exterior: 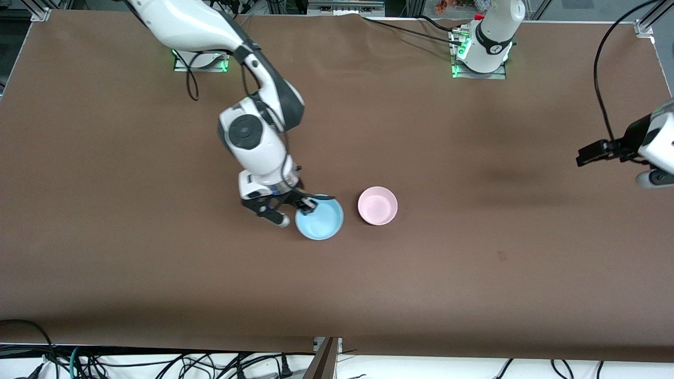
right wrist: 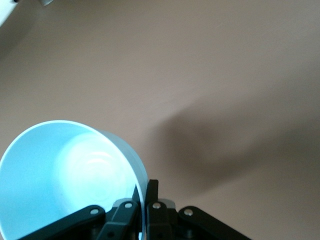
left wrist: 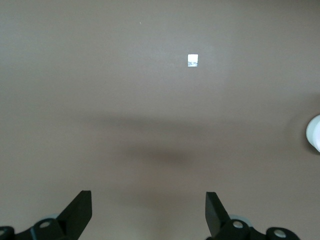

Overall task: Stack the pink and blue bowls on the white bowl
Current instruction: 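Carry the blue bowl over the pink bowl with the right gripper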

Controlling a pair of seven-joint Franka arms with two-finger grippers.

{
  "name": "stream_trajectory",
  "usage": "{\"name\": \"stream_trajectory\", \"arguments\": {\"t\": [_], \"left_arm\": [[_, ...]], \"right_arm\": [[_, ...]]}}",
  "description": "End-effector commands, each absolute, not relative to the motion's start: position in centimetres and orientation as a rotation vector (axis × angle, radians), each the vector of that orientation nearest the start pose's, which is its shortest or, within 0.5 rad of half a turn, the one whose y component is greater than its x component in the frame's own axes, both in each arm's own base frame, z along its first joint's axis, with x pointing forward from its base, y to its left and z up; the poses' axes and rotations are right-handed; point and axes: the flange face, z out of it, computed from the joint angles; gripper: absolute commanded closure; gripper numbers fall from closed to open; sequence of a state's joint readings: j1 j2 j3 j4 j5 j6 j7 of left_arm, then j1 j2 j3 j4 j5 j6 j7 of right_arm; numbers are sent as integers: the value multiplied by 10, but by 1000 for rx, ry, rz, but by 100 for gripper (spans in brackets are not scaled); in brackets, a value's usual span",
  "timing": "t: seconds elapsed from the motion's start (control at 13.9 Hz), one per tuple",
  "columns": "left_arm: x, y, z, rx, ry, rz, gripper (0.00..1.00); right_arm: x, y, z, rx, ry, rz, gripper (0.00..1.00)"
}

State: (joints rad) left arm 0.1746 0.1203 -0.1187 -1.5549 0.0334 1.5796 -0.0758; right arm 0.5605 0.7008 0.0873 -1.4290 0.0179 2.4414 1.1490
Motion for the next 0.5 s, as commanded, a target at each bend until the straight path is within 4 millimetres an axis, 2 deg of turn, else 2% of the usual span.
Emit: {"name": "stream_trajectory", "arguments": {"t": [0.0,0.14,0.29,0.43], "left_arm": [[586,24,582,-3107,-151,186,0],[586,3,578,-3100,-169,199,0],[588,1,573,-3099,-186,220,0],[590,4,569,-3102,-186,230,0]], "right_arm": [[621,496,314,-2666,789,-269,100],[606,522,308,-2671,768,-290,100],[587,543,294,-2713,709,-297,100],[578,554,274,-2742,679,-304,100]]}}
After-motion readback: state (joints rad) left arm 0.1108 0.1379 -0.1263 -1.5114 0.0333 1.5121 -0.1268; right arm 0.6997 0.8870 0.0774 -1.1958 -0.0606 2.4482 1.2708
